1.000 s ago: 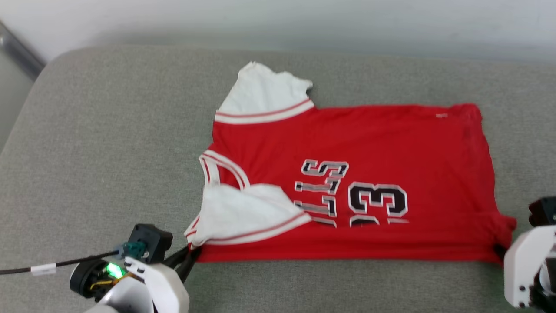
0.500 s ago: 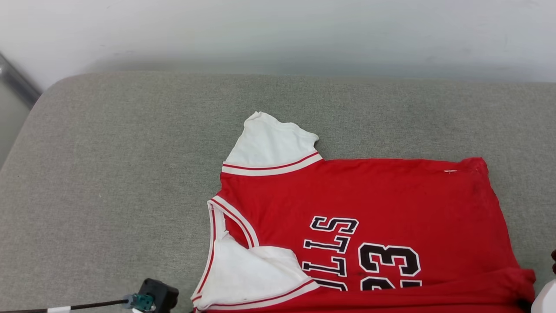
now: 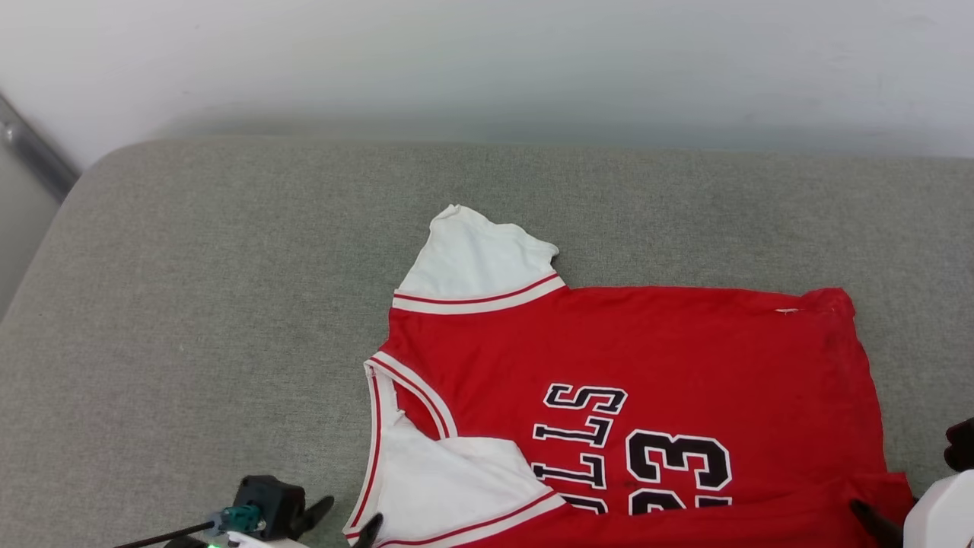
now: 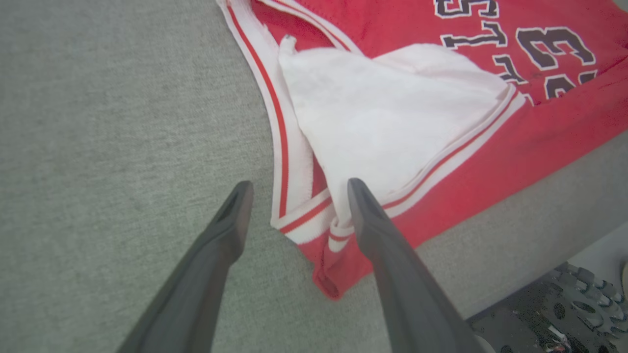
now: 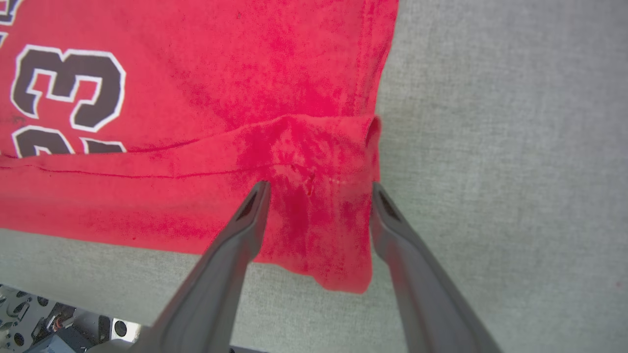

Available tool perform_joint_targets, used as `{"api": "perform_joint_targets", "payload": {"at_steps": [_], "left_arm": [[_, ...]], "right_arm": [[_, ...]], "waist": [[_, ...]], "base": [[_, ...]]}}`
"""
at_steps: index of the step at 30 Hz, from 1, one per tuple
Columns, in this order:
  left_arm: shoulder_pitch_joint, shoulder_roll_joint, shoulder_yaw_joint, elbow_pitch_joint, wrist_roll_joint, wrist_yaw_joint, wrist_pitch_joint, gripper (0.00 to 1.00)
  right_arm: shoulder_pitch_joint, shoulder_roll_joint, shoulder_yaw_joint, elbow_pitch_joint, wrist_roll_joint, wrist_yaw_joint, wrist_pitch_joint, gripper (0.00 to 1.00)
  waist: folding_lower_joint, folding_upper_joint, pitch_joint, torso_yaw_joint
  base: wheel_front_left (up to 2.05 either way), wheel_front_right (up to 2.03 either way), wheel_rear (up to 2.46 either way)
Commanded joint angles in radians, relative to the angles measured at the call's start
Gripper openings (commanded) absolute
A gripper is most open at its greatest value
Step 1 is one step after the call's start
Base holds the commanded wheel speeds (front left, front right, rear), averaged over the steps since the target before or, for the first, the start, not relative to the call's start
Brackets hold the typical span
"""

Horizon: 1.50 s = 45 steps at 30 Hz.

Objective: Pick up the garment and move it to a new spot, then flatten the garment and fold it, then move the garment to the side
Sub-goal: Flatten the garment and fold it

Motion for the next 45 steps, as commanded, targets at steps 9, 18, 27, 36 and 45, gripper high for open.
{"api": "perform_joint_targets", "payload": {"at_steps": [9,18,27,36,45], "left_arm": [[-0.043,-0.068,0.105,0.031,0.074,0.025,-0.295,1.00],[-0.015,-0.190,0.303,0.002,0.114,0.052,-0.361,1.00],[0.067,-0.283,0.465,-0.047,0.289,-0.036,-0.360,1.00],[-0.005,-0.303,0.477,-0.007,0.346,-0.144,-0.353,1.00],[-0.306,-0.205,0.438,0.010,0.323,-0.272,-0.112,1.00]], "right_arm": [[-0.065,0.013,0.007,-0.074,0.009,-0.001,-0.272,1.00],[-0.096,0.143,-0.033,-0.140,-0.030,-0.001,-0.582,1.00],[-0.087,0.166,-0.002,-0.138,-0.085,-0.001,-0.770,1.00],[-0.126,0.177,-0.002,-0.101,-0.082,-0.001,-0.813,1.00],[-0.183,0.189,0.016,-0.141,-0.109,-0.001,-0.800,1.00]], "waist": [[0.0000,0.0000,-0.072,-0.005],[0.0000,0.0000,-0.080,-0.013],[0.0000,0.0000,-0.039,-0.033],[0.0000,0.0000,0.016,-0.060],[0.0000,0.0000,0.164,-0.125]], "base": [[0.00,0.00,0.00],[0.00,0.00,0.00],[0.00,0.00,0.00],[0.00,0.00,0.00],[0.00,0.00,0.00]]}}
